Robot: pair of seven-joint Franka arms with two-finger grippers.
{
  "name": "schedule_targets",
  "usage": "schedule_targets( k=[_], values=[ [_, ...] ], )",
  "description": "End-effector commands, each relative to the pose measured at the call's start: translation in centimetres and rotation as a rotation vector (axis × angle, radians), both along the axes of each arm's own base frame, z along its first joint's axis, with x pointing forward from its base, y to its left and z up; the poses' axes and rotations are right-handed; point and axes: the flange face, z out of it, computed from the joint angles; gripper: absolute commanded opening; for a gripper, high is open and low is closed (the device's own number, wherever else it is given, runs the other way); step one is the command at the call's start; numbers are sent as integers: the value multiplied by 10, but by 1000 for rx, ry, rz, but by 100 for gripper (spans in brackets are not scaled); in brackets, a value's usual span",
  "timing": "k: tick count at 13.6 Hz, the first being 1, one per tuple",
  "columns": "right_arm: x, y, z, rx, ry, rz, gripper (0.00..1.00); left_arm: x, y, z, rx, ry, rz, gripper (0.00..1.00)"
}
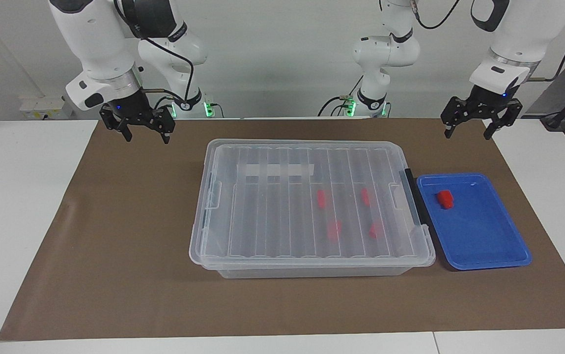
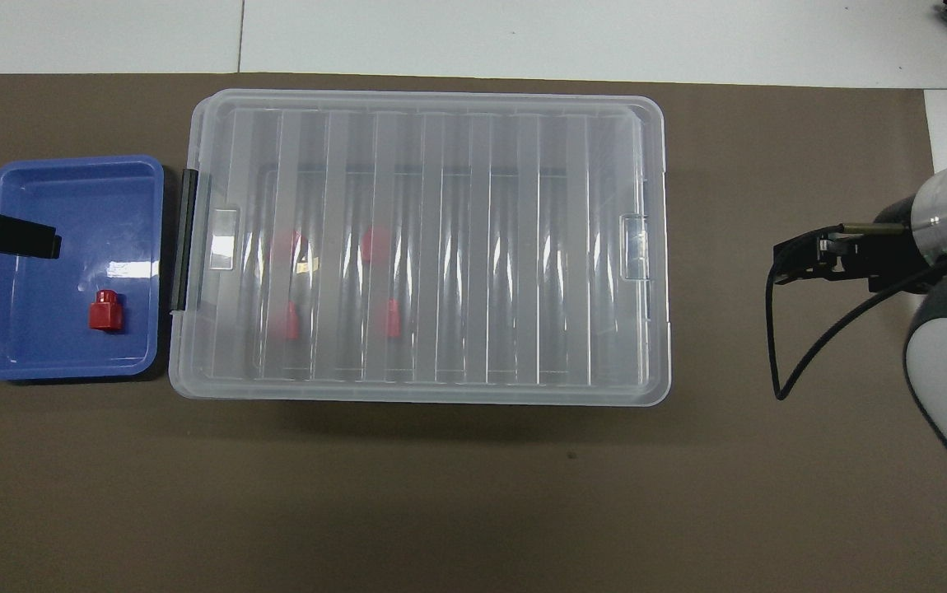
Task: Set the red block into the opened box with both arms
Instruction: 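Move the right gripper to the lid edge nearest it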
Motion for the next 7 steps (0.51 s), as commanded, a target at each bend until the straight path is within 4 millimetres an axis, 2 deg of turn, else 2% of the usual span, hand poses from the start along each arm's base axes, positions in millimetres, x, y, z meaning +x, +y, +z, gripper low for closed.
schedule_targets(
  k=[1,7],
  values=[
    [-4,-2,1,4,-21,-18,100,-1,3,0,-14,10,1,100],
    [2,-1,-7,9,-74,-12,99,-1,3,0,-14,10,1,100]
  ],
)
